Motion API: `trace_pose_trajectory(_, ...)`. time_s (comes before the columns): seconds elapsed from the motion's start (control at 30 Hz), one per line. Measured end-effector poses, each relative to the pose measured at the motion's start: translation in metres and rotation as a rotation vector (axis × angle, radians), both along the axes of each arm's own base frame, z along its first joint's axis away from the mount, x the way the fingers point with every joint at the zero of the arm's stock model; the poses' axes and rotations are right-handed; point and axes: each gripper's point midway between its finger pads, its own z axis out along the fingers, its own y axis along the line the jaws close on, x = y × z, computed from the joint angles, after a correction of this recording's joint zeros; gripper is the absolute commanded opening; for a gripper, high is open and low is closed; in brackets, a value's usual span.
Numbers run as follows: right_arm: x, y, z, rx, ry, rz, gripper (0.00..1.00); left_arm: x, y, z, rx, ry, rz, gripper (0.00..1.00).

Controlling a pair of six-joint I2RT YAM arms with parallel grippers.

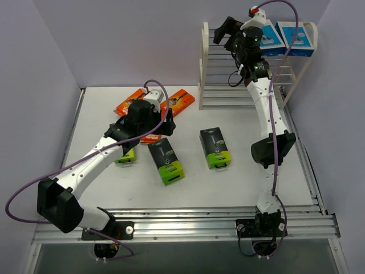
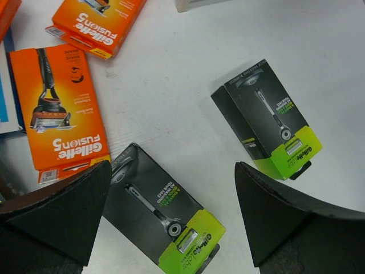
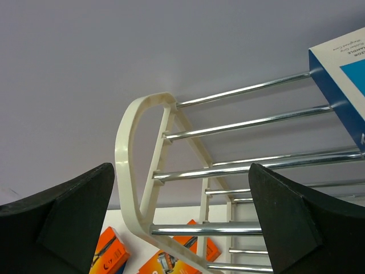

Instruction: Place and organize the shaving razors onto the shelf

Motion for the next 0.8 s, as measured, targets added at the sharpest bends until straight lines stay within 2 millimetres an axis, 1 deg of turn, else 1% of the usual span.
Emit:
trace_pose_trajectory(0.13,0.009,0.004,-0.006,0.020,-0.008,-0.025,1.00,-0.011,-0.016,0.000,0.021,-0.012,-0.044,0.97)
trace_pose_trajectory(0.27,0.014,0.007,-0.007,0.032,-0.024,-0.052,1.00,-0.011,-0.016,-0.001,0.040,-0.022,-0.036,0.96)
trace_pose_trajectory(0.37,0.015,0.003,-0.002,0.039,-0.046,-0.076,1.00,-0.011,-0.015,-0.001,0.052,-0.027,-0.029,0.96)
trace_pose_trajectory(0.53,0.016,-0.004,0.016,0.056,-0.106,-0.098,1.00,-0.015,-0.019,-0.003,0.063,-0.024,-0.039,0.96)
trace_pose_trajectory(0.63,0.021,-0.010,0.020,0.064,-0.135,-0.108,1.00,-0.018,-0.022,-0.004,0.067,-0.021,-0.046,0.96)
trace_pose_trajectory(0.7,0.027,-0.013,0.016,0.066,-0.143,-0.115,1.00,-0.019,-0.024,-0.006,0.071,-0.019,-0.050,0.96)
trace_pose_trajectory(0.8,0.037,-0.018,0.003,0.064,-0.131,-0.126,1.00,-0.020,-0.026,-0.009,0.081,-0.015,-0.054,0.95)
